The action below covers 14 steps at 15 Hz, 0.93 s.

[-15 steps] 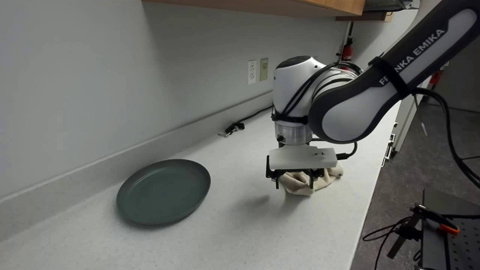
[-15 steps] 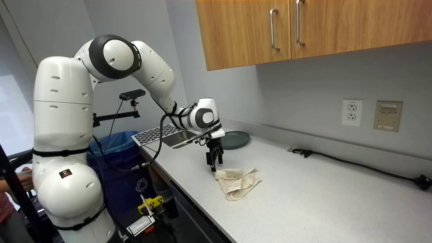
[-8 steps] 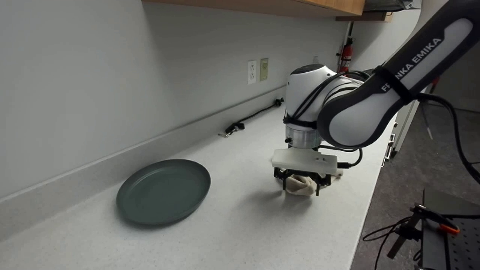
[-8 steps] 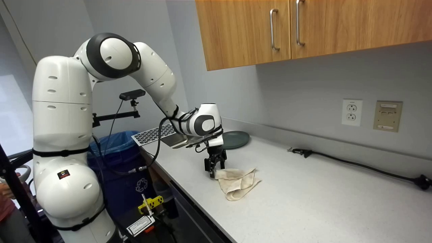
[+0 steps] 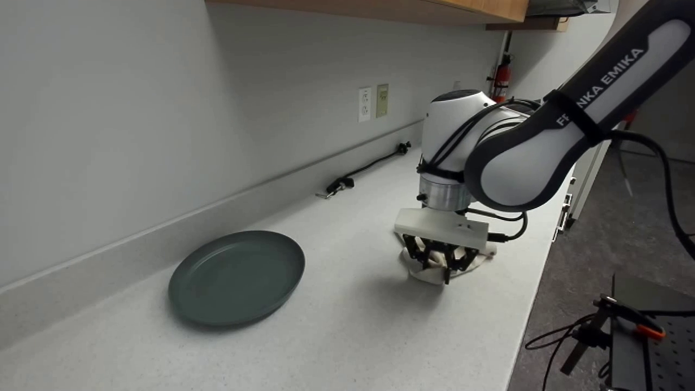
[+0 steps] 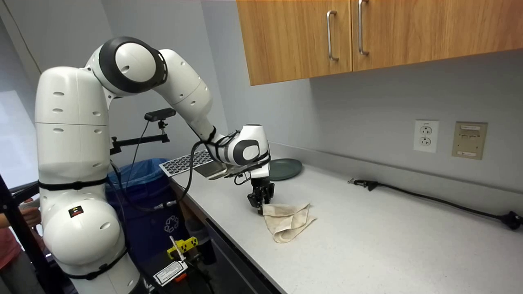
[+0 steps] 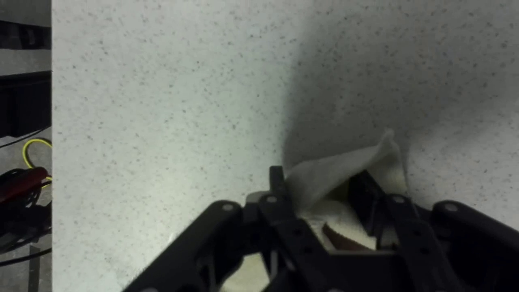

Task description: Fold the towel once

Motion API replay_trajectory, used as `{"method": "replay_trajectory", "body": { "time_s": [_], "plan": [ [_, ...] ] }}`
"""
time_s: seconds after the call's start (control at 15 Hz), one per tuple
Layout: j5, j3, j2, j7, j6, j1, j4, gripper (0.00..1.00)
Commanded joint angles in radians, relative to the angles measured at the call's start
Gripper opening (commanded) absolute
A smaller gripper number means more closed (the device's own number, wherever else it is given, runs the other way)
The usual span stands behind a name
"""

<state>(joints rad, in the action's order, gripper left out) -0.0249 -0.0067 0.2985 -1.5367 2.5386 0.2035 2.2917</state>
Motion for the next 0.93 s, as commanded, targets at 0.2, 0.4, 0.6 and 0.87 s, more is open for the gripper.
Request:
{"method": "replay_trajectory", "body": {
  "time_s": [0.2, 0.4, 0.6, 0.87],
  "plan": [
    [-0.035, 0.008, -0.054, -0.068, -0.018, 0.033, 0.003, 0.00],
    [-0.104, 0.014, -0.041, -0.088, -0.046, 0.064, -0.024, 0.01],
    [-0.192, 0.032, 0.002, -0.046, -0.108, 0.090, -0.064, 0.01],
    [-0.279, 0.052, 0.049, 0.058, -0.197, 0.102, -0.108, 0.01]
  ]
}}
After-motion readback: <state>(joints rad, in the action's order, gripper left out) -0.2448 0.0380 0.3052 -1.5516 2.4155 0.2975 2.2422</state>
